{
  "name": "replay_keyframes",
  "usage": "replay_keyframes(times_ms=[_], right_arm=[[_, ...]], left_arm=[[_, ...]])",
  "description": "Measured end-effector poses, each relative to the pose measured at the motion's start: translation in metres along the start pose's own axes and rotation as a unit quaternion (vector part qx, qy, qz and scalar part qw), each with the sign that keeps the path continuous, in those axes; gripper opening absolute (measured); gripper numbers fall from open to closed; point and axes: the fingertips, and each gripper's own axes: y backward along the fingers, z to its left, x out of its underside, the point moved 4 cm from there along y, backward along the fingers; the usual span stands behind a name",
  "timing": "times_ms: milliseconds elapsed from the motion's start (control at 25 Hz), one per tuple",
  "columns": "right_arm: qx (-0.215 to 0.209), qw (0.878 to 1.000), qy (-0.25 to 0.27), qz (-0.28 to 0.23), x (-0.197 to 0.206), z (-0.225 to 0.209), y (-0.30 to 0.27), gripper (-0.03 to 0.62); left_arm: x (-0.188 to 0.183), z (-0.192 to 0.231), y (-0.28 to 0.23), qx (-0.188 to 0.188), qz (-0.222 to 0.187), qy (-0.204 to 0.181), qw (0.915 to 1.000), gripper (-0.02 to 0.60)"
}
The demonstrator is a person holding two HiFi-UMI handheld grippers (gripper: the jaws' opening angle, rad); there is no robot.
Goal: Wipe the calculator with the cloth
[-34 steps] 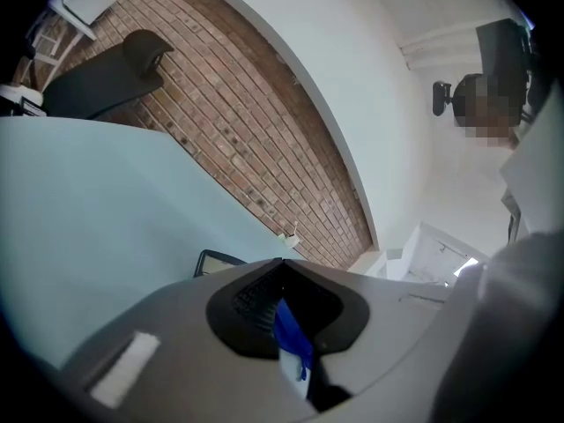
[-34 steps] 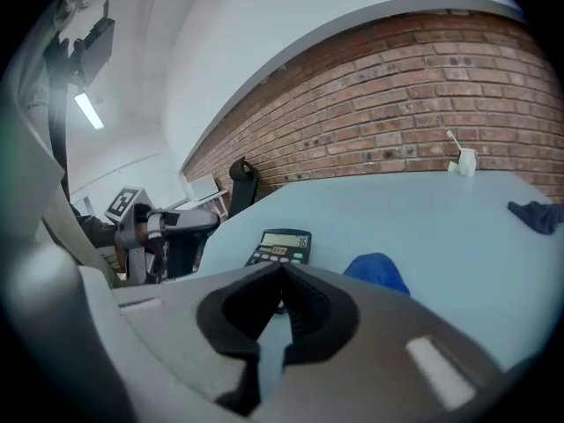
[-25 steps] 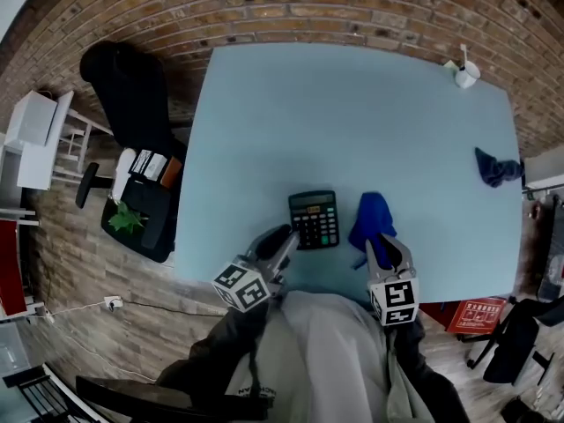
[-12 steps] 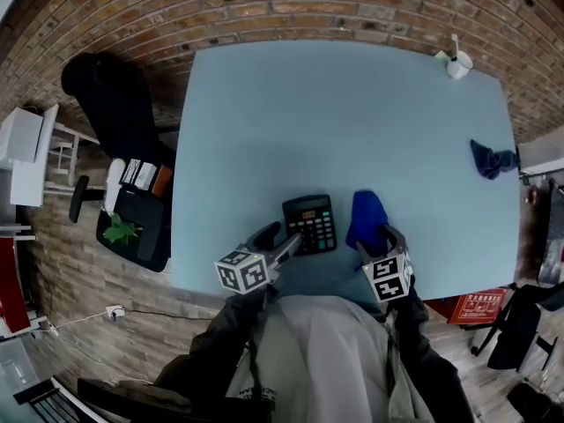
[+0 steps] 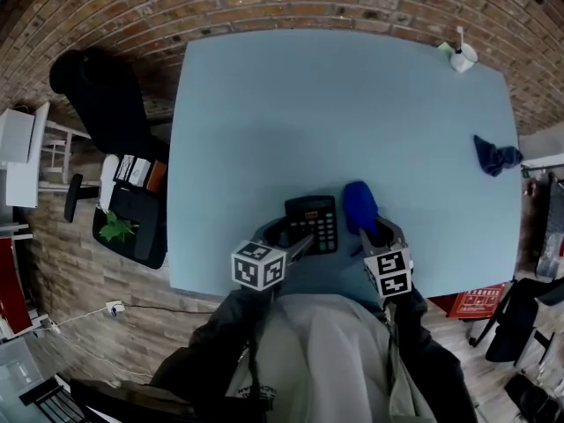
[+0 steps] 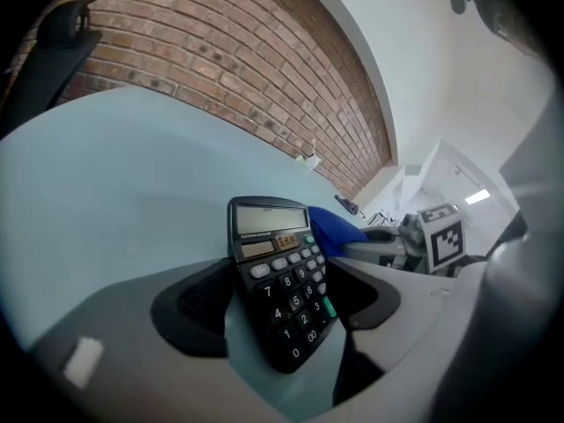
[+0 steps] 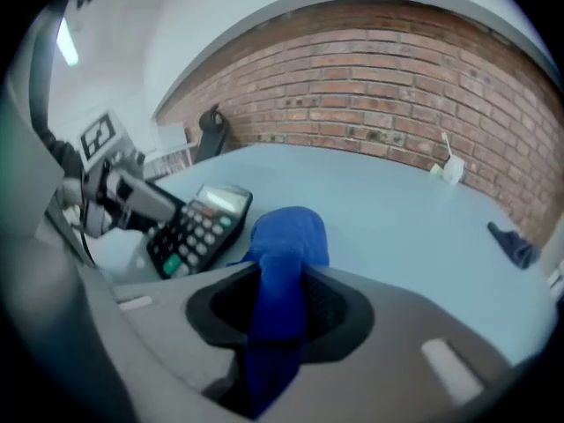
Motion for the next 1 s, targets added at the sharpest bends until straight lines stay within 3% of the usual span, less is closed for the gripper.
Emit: replay_keyframes(times_ms=[80, 160, 320, 400, 480, 600, 720, 800, 880, 960, 1000], right_arm=[[-0.027, 0.998, -0.023, -0.043, -0.021, 0.006, 0.003, 0.112], [-0.057, 0.997, 0.015, -0.05, -0.041, 0.022, -0.004, 0.112], [-0.103, 0.984, 0.141, 0.018, -0.053, 0.062, -0.027, 0.112], [-0.111, 0.979, 0.167, 0.041, -0.052, 0.068, -0.025, 0.112], [-0.107, 0.985, 0.129, 0.043, -0.047, 0.059, -0.02, 0.112], [-0.071, 0.997, -0.008, 0.028, -0.032, 0.026, -0.009, 0.112], [-0.103, 0.986, -0.123, 0.047, -0.012, 0.015, -0.013, 0.112], [-0.125, 0.982, -0.13, 0.059, -0.006, 0.023, -0.018, 0.112], [-0.126, 0.983, -0.116, 0.066, -0.005, 0.028, -0.021, 0.109], [-0.134, 0.981, -0.122, 0.067, -0.004, 0.028, -0.022, 0.107], [-0.146, 0.978, -0.132, 0.065, -0.004, 0.027, -0.023, 0.109]], left_arm=[[-0.001, -0.003, -0.005, 0.005, 0.012, -0.016, 0.9998, 0.311], [-0.001, -0.002, -0.008, -0.005, 0.022, -0.032, 0.9992, 0.299], [0.0, 0.003, -0.011, -0.058, 0.021, -0.044, 0.9971, 0.268], [-0.002, 0.004, -0.012, -0.06, 0.019, -0.038, 0.9973, 0.261], [-0.003, 0.005, -0.01, -0.048, 0.016, -0.017, 0.9986, 0.265], [-0.005, 0.007, -0.001, -0.008, -0.007, 0.062, 0.998, 0.336], [-0.009, 0.008, 0.0, 0.001, -0.013, 0.074, 0.9972, 0.353], [-0.01, 0.001, -0.006, 0.028, -0.012, 0.072, 0.9969, 0.351], [-0.017, -0.002, -0.008, 0.076, -0.04, 0.115, 0.9896, 0.365], [-0.024, 0.005, -0.004, 0.121, -0.09, 0.181, 0.9719, 0.365], [-0.026, 0.01, 0.0, 0.141, -0.11, 0.209, 0.9615, 0.32]])
